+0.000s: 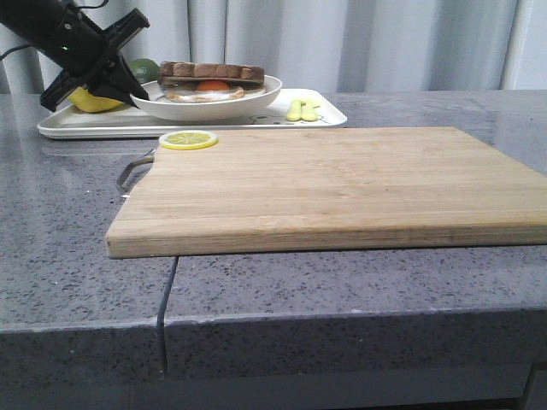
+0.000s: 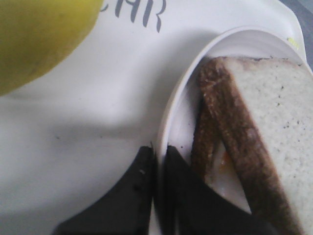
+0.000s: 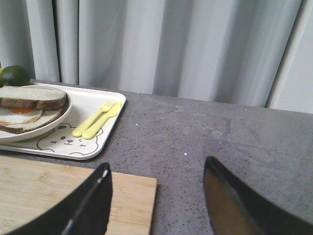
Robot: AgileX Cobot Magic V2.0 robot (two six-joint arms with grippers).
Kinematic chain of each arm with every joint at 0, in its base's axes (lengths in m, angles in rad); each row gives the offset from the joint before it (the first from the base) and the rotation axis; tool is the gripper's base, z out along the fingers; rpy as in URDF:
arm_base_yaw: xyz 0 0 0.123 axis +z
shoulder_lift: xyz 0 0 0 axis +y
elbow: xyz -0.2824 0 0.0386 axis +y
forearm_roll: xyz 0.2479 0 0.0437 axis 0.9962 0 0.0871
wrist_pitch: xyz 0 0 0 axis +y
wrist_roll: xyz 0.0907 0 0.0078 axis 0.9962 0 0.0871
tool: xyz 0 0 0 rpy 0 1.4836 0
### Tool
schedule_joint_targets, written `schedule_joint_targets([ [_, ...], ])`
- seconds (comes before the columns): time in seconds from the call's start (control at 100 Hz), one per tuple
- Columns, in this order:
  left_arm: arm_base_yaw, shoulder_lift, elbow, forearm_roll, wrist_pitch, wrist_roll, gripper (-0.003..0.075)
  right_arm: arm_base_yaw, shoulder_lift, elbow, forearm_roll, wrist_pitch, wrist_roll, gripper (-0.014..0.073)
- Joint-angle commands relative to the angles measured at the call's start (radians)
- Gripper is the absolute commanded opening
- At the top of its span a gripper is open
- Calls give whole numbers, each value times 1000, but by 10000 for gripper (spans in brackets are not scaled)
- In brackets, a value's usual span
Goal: Place bread and move sandwich to tray
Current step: 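Lower the plate onto the white tray and open the left gripper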
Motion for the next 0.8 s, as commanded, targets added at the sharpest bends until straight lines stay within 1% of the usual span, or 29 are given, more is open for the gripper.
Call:
schedule_joint_targets([
  [0.0,-5,-72,-40,-36,-47,-32,-20,-7,0,-27,9,-47,-4,424],
  [0.08,-8,-72,-40,-5,-48,-42,-20,-7,0,-27,9,-47,-4,424],
  [0.67,-9,-72,-40,-6,-58,-46,-18,-7,0,-27,9,-47,-4,424],
  [0.79,-9,-72,-40,-6,-44,-46,3,-7,0,-27,9,-47,-4,424],
])
